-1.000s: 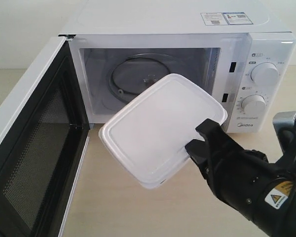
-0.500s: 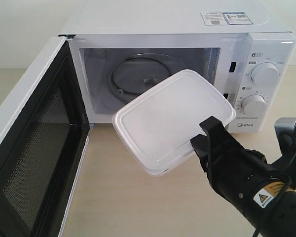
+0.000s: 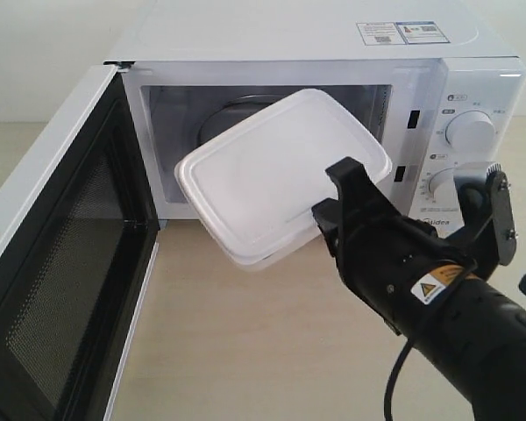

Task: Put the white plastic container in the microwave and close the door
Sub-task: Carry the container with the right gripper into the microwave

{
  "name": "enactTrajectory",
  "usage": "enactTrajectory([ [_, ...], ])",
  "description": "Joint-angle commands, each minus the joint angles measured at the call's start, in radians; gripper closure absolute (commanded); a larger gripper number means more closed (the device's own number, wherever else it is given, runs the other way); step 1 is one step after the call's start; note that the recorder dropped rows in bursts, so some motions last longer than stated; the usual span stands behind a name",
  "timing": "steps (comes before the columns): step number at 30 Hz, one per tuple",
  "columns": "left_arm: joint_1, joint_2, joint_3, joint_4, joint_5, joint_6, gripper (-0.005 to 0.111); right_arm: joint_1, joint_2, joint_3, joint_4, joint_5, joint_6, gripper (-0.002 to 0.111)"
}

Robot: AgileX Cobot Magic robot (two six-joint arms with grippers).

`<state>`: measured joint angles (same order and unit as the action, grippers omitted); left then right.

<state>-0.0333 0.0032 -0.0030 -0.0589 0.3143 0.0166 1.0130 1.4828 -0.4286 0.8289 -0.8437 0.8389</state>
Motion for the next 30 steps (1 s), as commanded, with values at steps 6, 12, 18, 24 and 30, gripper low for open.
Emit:
enactTrajectory([
  [6,0.002,-0.003,0.003,0.000,0.001,-0.008,0.102,-0.007,0.046,-0.104,0.088,0.048,-0.074,0.108],
  [12,0.002,-0.003,0.003,0.000,0.001,-0.008,0.102,-0.007,0.132,-0.123,0.088,0.011,-0.019,0.108],
  [18,0.002,-0.003,0.003,0.000,0.001,-0.008,0.102,-0.042,0.195,-0.159,0.052,-0.010,0.015,0.108],
  [24,0.002,-0.003,0.003,0.000,0.001,-0.008,0.102,-0.111,0.204,-0.260,0.040,0.047,-0.015,0.108],
  [30,0.002,-0.003,0.003,0.000,0.001,-0.008,0.102,-0.178,0.204,-0.326,0.038,0.117,-0.011,0.108],
])
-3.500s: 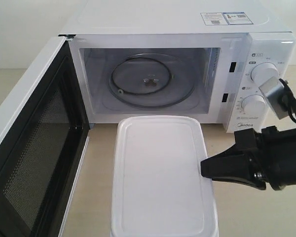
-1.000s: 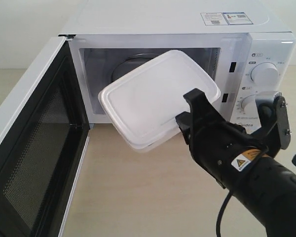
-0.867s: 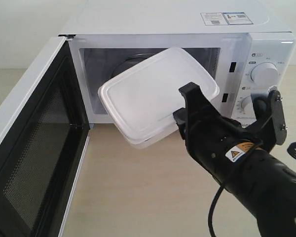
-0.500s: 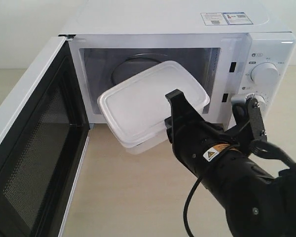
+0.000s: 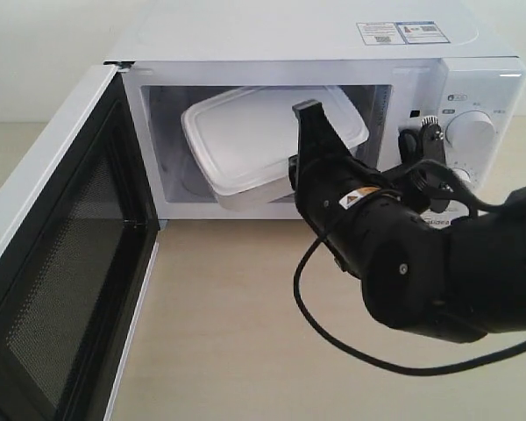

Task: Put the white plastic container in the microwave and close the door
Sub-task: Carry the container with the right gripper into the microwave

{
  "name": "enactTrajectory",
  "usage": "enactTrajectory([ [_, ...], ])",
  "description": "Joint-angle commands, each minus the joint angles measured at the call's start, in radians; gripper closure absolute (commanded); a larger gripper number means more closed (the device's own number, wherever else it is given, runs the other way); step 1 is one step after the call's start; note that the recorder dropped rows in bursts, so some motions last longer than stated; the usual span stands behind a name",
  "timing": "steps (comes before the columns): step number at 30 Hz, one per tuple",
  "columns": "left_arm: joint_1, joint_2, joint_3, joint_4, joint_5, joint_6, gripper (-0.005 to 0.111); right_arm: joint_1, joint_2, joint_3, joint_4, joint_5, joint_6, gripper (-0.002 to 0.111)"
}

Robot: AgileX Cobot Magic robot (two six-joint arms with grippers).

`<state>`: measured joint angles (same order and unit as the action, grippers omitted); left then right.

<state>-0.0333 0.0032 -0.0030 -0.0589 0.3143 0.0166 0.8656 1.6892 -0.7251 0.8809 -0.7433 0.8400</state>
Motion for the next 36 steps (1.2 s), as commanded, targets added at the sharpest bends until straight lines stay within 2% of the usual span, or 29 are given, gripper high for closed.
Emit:
enactTrajectory([
  [1,0.002,-0.003,0.003,0.000,0.001,-0.008,0.102,-0.046,0.003,-0.040,-0.025,0.018,-0.023,0.108],
  [17,0.002,-0.003,0.003,0.000,0.001,-0.008,0.102,-0.071,0.259,-0.289,-0.074,0.030,-0.019,0.108],
  [31,0.002,-0.003,0.003,0.000,0.001,-0.008,0.102,-0.108,0.290,-0.312,-0.021,0.014,-0.065,0.108],
  [34,0.002,-0.003,0.003,0.000,0.001,-0.008,0.102,-0.108,0.290,-0.312,-0.007,0.012,-0.065,0.102],
  [36,0.002,-0.003,0.003,0.000,0.001,-0.008,0.102,-0.108,0.290,-0.312,-0.007,0.010,-0.070,0.091],
])
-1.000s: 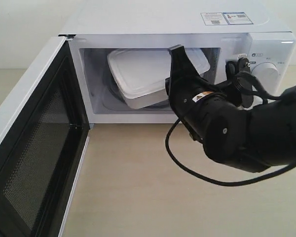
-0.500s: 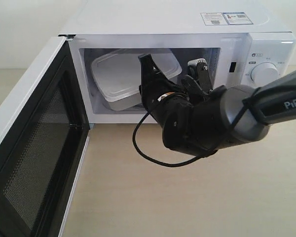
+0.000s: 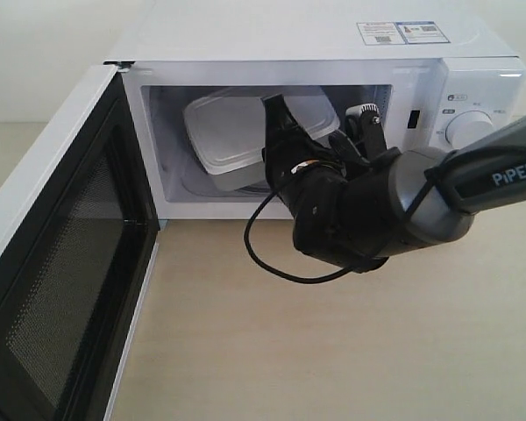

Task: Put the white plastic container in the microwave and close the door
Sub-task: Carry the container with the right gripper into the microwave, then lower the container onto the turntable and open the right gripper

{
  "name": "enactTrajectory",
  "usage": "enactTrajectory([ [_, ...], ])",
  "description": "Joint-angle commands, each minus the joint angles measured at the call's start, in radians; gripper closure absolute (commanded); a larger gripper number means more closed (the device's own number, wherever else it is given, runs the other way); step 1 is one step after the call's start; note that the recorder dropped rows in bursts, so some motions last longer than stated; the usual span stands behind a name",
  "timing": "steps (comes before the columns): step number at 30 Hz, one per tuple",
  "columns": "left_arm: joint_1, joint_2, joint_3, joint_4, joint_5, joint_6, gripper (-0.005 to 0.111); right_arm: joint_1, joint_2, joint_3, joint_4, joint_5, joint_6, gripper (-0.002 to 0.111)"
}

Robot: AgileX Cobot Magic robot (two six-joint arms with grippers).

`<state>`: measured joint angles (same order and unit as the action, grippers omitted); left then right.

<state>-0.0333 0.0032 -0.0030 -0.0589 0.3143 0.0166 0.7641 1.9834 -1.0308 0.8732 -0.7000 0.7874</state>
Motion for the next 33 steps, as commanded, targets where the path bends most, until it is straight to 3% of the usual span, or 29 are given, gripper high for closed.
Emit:
enactTrajectory([
  [1,0.002,-0.003,0.003,0.000,0.001,-0.008,0.102,-0.007,-0.005,-0.006,0.000,-0.033,-0.017,0.083],
  [3,0.002,-0.003,0.003,0.000,0.001,-0.008,0.102,-0.007,-0.005,-0.006,0.000,-0.033,-0.020,0.069],
  [6,0.002,-0.003,0.003,0.000,0.001,-0.008,0.102,-0.007,-0.005,-0.006,0.000,-0.033,-0.034,0.061],
  [13,0.002,-0.003,0.003,0.000,0.001,-0.008,0.102,-0.007,-0.008,-0.005,-0.018,0.002,-0.102,0.061],
  [19,0.002,-0.003,0.003,0.000,0.001,-0.008,0.102,-0.001,-0.029,-0.005,-0.163,0.116,-0.227,0.061],
  [33,0.002,-0.003,0.003,0.000,0.001,-0.008,0.102,0.003,-0.246,0.149,-0.170,0.279,-0.775,0.061],
])
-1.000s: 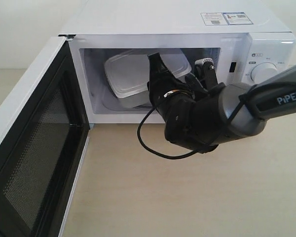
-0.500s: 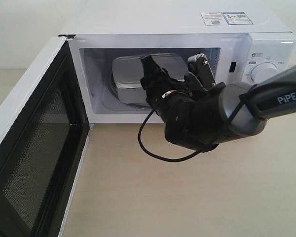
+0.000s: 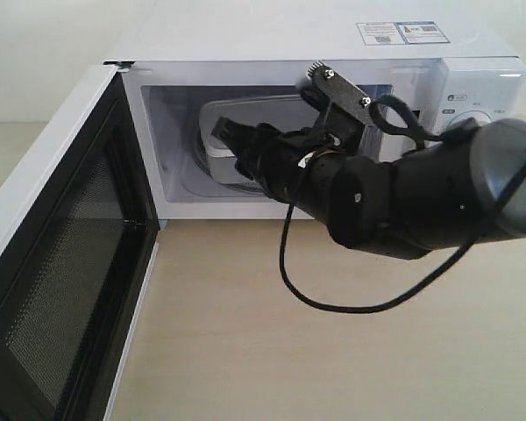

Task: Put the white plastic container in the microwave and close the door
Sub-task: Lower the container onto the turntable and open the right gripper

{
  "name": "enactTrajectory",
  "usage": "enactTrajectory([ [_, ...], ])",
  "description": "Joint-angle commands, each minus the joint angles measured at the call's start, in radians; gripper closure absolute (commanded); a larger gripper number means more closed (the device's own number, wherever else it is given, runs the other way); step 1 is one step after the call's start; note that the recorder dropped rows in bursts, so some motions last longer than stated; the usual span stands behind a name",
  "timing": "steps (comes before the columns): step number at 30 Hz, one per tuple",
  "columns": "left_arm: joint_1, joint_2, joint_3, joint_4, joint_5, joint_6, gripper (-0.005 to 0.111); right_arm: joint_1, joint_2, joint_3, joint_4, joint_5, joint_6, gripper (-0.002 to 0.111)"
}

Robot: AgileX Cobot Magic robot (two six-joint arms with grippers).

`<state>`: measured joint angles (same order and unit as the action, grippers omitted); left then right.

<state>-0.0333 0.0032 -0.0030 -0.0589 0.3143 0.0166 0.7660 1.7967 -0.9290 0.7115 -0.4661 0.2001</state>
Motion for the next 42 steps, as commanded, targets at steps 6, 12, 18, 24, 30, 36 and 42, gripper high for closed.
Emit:
enactTrajectory([
  [6,0.002,-0.003,0.003,0.000,0.001,-0.008,0.102,0.001,-0.111,0.080,-0.020,0.111,-0.480,0.062],
  [12,0.002,-0.003,0.003,0.000,0.001,-0.008,0.102,0.001,-0.099,0.080,-0.022,0.057,-0.583,0.103],
  [18,0.002,-0.003,0.003,0.000,0.001,-0.008,0.102,0.001,-0.024,0.080,-0.019,-0.115,-0.563,0.108],
  [24,0.002,-0.003,0.003,0.000,0.001,-0.008,0.102,0.001,0.055,0.078,-0.030,-0.213,-0.511,0.108],
  [30,0.002,-0.003,0.003,0.000,0.001,-0.008,0.102,0.001,0.133,0.078,-0.087,-0.344,-0.456,0.108],
  [36,0.002,-0.003,0.003,0.000,0.001,-0.008,0.102,-0.001,0.206,0.053,-0.135,-0.421,-0.451,0.108],
  [42,0.002,-0.003,0.003,0.000,0.001,-0.008,0.102,-0.001,0.302,-0.086,-0.113,-0.421,-0.461,0.108],
])
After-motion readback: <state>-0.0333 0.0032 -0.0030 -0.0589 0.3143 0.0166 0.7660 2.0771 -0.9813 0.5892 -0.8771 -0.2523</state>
